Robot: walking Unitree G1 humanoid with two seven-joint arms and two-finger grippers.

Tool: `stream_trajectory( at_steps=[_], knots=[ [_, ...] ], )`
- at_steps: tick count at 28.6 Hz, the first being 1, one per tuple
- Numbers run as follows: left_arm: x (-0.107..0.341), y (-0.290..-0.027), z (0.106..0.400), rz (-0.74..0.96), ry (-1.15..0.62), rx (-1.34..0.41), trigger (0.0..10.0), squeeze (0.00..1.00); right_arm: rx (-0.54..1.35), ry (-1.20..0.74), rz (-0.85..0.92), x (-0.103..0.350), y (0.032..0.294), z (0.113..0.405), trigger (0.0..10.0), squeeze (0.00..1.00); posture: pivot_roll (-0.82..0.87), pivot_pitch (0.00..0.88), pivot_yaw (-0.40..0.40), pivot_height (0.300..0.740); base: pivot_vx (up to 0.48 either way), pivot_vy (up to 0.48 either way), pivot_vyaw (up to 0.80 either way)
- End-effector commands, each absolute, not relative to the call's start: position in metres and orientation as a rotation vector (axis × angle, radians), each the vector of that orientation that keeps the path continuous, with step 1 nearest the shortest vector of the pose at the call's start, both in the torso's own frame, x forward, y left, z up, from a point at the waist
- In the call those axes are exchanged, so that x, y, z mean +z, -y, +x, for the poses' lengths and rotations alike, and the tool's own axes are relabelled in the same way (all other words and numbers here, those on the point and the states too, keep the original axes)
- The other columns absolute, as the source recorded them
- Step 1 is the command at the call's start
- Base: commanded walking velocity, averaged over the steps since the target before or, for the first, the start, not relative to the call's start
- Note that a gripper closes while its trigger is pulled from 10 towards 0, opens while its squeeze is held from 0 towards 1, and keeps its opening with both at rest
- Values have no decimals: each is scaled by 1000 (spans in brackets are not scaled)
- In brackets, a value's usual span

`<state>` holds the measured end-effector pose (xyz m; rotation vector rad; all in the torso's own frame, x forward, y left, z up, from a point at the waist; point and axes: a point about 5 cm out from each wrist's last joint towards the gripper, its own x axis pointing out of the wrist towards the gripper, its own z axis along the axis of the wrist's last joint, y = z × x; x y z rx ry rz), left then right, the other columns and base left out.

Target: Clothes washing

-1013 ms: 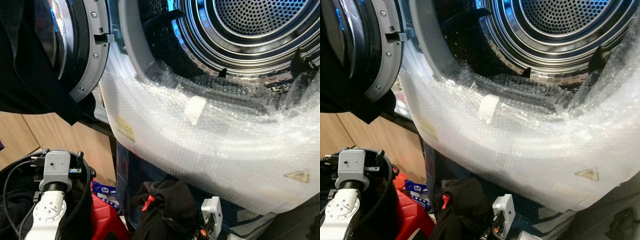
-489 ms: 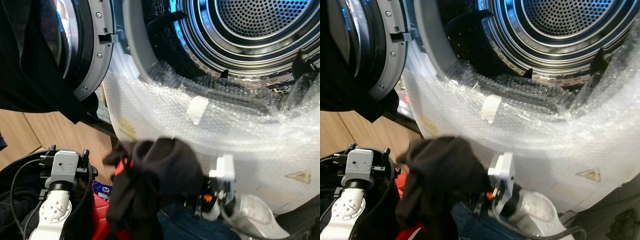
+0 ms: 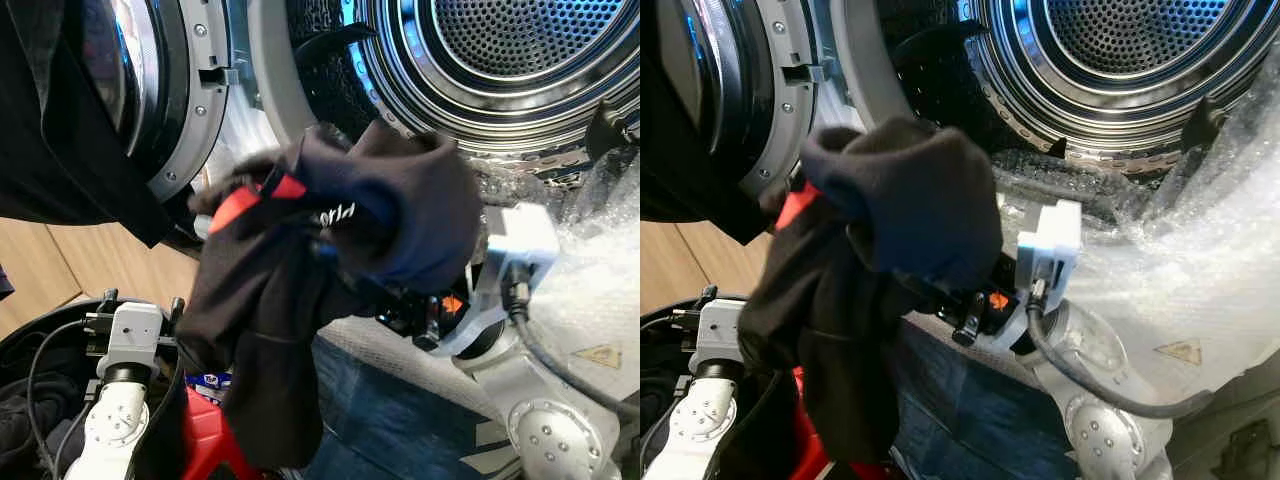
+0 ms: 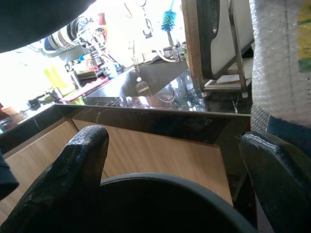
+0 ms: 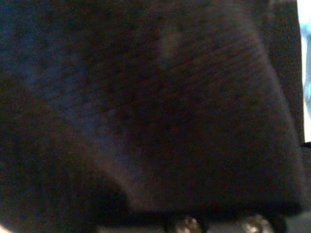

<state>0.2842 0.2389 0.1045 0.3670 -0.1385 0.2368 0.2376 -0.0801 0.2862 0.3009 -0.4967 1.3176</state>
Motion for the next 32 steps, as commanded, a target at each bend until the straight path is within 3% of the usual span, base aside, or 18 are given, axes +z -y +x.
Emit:
stream_trajectory(
  at_steps=[1,13,18,32],
  knots=[
    [105,-235,287,359,147,222,10000,0,1317,569,326,301,82,236,0,0,56,0,-47,740,0,0,0],
    [106,-225,294,332,160,192,10000,0,1223,725,297,361,72,260,0,0,53,0,-36,740,0,0,0],
    [106,-224,296,327,159,180,10000,0,1089,830,302,404,75,275,0,0,52,0,-36,740,0,0,0],
    [104,-220,298,311,149,167,10000,0,566,464,171,434,78,382,0,0,44,0,-39,740,0,0,0]
  ],
)
